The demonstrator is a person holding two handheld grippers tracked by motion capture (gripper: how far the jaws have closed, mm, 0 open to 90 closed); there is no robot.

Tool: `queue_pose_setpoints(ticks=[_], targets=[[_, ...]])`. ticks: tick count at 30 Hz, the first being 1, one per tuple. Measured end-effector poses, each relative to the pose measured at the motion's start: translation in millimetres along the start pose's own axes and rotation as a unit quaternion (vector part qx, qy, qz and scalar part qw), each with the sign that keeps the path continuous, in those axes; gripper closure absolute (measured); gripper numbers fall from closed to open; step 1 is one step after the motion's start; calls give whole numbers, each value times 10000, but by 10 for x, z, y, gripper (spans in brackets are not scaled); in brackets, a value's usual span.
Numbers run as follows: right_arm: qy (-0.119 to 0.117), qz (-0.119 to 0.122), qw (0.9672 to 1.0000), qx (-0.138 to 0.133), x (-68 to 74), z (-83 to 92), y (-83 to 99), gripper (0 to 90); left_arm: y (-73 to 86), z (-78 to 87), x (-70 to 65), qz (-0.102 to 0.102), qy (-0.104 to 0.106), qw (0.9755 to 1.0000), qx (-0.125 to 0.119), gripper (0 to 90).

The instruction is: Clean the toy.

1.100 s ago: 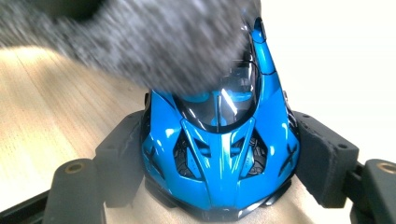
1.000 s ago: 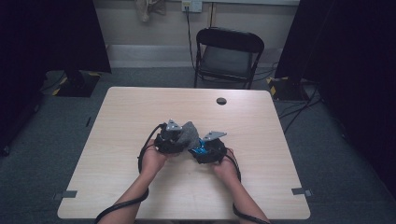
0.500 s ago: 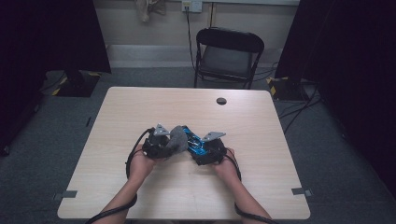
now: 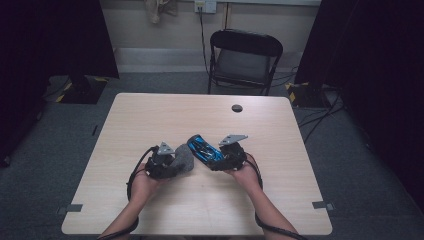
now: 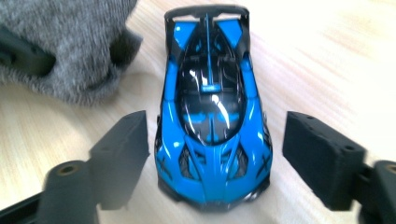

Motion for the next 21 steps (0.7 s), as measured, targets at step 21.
queue_pose_setpoints(ticks=[21], targets=[[6,118,9998,146,-23,-327,-146,398,23,-96,-110,-74,179,9998,54,643]])
Point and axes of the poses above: each handheld gripper's, and its own axes: z roughly backward along the jaws, y roughly out of its underside, x roughly to its left, the point moved 2 cm from there along -z, roughly forward along the jaws, and after that the axes turned 10 degrees about -x, right-handed, at the moved point
